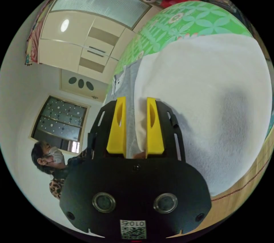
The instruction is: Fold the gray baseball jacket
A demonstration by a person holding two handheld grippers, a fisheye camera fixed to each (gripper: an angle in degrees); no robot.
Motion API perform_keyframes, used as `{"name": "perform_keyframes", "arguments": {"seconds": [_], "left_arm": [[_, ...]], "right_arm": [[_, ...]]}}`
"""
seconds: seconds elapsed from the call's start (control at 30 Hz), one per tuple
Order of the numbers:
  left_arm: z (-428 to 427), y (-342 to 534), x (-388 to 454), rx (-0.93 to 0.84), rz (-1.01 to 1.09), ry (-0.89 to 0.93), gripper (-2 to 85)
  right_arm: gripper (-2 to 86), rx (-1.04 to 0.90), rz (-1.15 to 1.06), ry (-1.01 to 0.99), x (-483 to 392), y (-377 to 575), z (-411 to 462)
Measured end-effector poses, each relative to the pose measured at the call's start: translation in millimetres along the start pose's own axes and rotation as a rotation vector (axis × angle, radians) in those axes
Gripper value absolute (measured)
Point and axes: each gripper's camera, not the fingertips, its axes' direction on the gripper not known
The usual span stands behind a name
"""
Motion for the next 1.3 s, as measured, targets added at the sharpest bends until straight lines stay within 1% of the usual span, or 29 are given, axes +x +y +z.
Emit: {"name": "perform_keyframes", "arguments": {"seconds": [0.03,0.07,0.1,0.13,0.23,0.3,0.33,0.4,0.43,0.47,0.5,0.53,0.57,0.6,0.63,0.67,0.7,0.73,0.8,0.83,0.87,0.9,0.93,0.97,1.03,1.07,1.1,1.17,1.3], "left_arm": [[4.5,-0.5,-6.3,-0.047,-0.028,-0.042,5.0],[17.8,0.5,-25.3,-0.187,-0.11,-0.121,4.9],[27.1,4.8,-41.9,-0.285,-0.14,-0.123,4.8],[27.9,8.4,-47.7,-0.302,-0.121,-0.093,4.8],[6.6,33.2,-89.2,-0.187,-0.155,0.128,4.3],[-8.6,64.7,-128.8,-0.025,-0.259,0.365,3.3],[-11.2,71.0,-133.6,-0.001,-0.268,0.391,3.0],[-28.5,87.7,-123.6,0.148,-0.123,0.547,1.5],[-30.7,88.7,-113.9,0.164,-0.026,0.64,1.2],[-29.8,86.1,-91.1,0.085,0.15,0.767,0.7],[-41.0,87.3,-72.6,0.053,0.19,0.501,0.4],[-52.6,91.4,-66.8,0.097,0.16,0.299,0.3],[-77.9,103.3,-65.7,0.237,0.043,0.091,0.2],[-92.7,112.8,-77.2,0.324,-0.03,0.201,0.1],[-96.7,117.7,-85.8,0.35,-0.08,0.272,0.1],[-107.7,137.4,-97.7,0.442,-0.226,0.29,0.0],[-118.3,155.9,-89.6,0.506,-0.271,0.205,0.0],[-117.8,156.1,-76.1,0.468,-0.207,0.16,0.0],[-63.7,157.8,17.5,0.086,0.142,-0.002,0.0],[-44.3,168.6,46.3,0.017,0.23,-0.019,0.0],[-2.5,200.5,107.5,-0.111,0.431,-0.016,-0.1],[44.3,240.0,164.8,-0.241,0.582,-0.077,-0.1],[68.9,261.9,190.4,-0.293,0.648,-0.132,-0.1],[119.6,308.6,234.1,-0.382,0.786,-0.245,-0.1],[198.0,380.3,280.5,-0.485,0.984,-0.478,-0.1],[244.7,424.3,299.0,-0.523,1.091,-0.601,-0.1],[283.5,462.5,310.9,-0.544,1.175,-0.651,-0.1],[334.5,502.6,315.1,-0.576,1.213,-0.706,-0.2],[420.9,548.0,290.8,-0.607,1.175,-0.856,-0.3]], "right_arm": [[11.2,0.048,0.023,-0.012,1.4,5.2,-0.6],[11.0,0.087,0.043,-0.032,2.6,11.2,-0.2],[10.9,0.103,0.051,-0.044,3.1,14.4,0.2],[10.2,0.13,0.057,-0.067,2.9,21.0,1.0],[9.0,0.174,0.055,-0.071,-3.7,34.7,1.0],[8.9,0.196,0.051,-0.054,-10.3,40.7,1.7],[8.9,0.205,0.045,-0.065,-14.4,43.7,3.9],[8.8,0.198,0.039,-0.101,-19.7,46.7,10.2],[8.8,0.183,0.035,-0.107,-23.3,48.6,16.0],[8.7,0.167,0.035,-0.097,-26.9,51.0,22.3],[8.6,0.159,0.034,-0.091,-28.5,52.3,25.4],[8.3,0.151,0.026,-0.088,-31.5,55.5,30.7],[7.9,0.151,0.021,-0.093,-32.7,59.2,34.9],[7.5,0.153,0.021,-0.095,-32.8,61.1,36.7],[6.7,0.159,0.017,-0.105,-33.0,64.4,40.2],[6.5,0.169,0.017,-0.13,-34.2,66.9,43.4],[6.5,0.177,0.013,-0.146,-36.2,68.0,45.1],[6.7,0.182,-0.016,-0.159,-47.3,68.7,50.4],[6.3,0.098,-0.141,-0.079,-85.9,62.2,69.9],[5.4,-0.001,-0.212,0.031,-116.7,54.9,91.4],[4.2,-0.087,-0.289,0.153,-149.4,48.8,115.7],[3.9,-0.116,-0.345,0.219,-167.0,47.5,128.1],[3.3,-0.172,-0.448,0.388,-200.3,47.1,154.9],[3.0,-0.201,-0.498,0.605,-224.6,48.1,183.8],[2.6,-0.223,-0.535,0.863,-242.6,49.4,225.5],[2.5,-0.257,-0.544,0.942,-245.8,47.3,247.2],[2.4,-0.263,-0.547,0.953,-246.9,46.0,254.9],[2.2,-0.253,-0.532,0.915,-247.4,38.2,270.6],[2.2,-0.295,-0.513,0.957,-234.1,27.1,292.8]]}}
